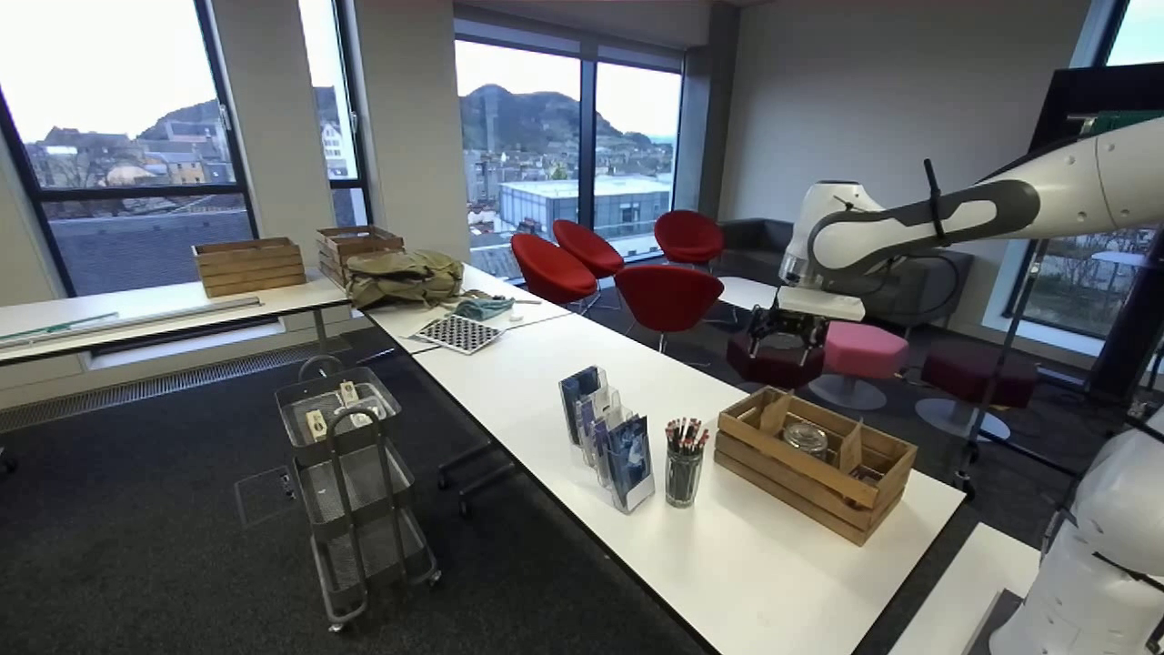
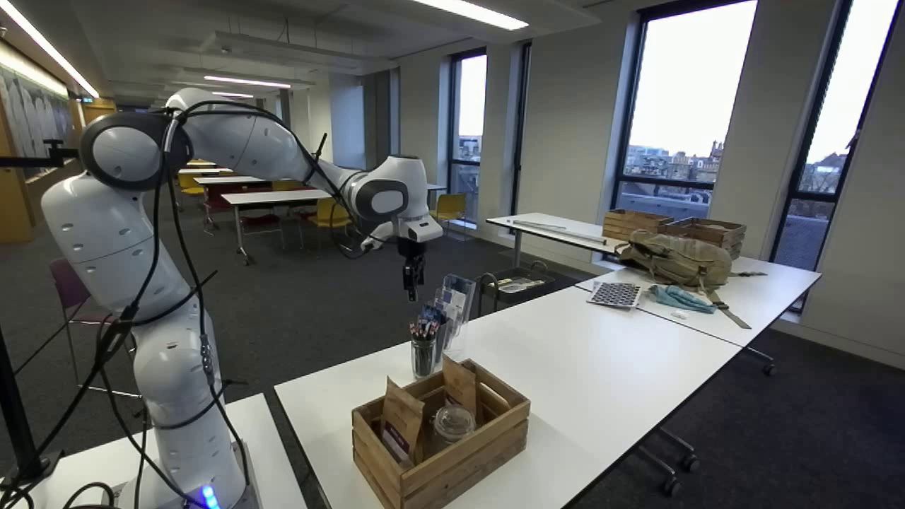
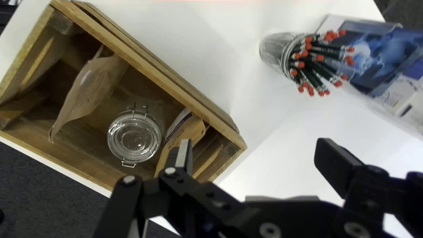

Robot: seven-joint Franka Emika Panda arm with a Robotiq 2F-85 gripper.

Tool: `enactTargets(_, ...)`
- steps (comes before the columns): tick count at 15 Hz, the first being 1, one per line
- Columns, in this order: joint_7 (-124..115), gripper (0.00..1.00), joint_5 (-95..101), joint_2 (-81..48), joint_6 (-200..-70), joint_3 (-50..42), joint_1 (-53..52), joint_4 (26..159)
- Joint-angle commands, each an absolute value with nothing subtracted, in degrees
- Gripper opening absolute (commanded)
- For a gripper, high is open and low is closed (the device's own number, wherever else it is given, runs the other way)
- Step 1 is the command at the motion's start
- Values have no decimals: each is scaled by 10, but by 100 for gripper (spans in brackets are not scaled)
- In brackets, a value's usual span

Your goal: Put the brown paper bag in the box

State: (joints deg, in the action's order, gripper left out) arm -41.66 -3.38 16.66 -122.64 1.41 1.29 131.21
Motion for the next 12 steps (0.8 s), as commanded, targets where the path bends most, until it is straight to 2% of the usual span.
enactTargets(1, -331, 100, -60, 172, -1151, 21, -3, 1303)
enactTargets(9, -115, 100, -65, 157, -1110, 28, -29, 1335)
enactTargets(12, -156, 100, -66, 153, -1126, 32, -19, 1334)
